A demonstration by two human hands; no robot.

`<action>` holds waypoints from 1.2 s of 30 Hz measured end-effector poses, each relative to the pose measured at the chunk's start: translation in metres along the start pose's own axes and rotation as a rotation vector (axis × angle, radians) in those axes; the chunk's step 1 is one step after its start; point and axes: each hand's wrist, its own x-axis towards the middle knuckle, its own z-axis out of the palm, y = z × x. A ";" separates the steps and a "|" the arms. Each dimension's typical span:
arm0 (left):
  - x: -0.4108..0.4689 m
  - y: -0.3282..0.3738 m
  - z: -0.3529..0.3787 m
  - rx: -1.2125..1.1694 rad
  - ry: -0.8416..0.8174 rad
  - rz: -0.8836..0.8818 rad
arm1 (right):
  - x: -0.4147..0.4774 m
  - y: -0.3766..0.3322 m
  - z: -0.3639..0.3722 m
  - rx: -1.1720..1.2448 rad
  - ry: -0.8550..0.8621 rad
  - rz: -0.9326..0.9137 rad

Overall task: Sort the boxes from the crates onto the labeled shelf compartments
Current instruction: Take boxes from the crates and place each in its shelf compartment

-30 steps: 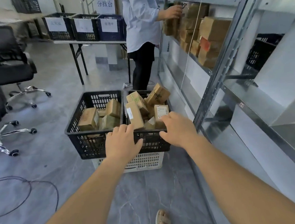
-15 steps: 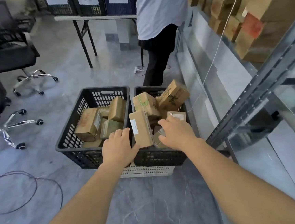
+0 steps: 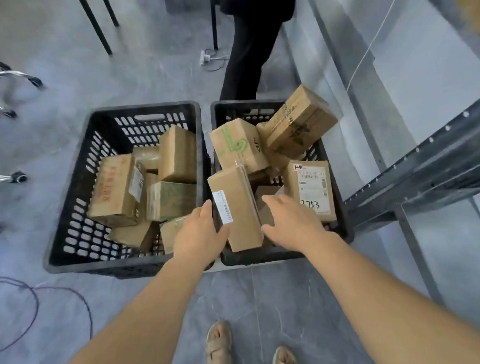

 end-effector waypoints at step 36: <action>-0.031 0.055 -0.100 -0.747 0.091 0.043 | -0.040 -0.005 -0.098 0.897 -0.012 -0.084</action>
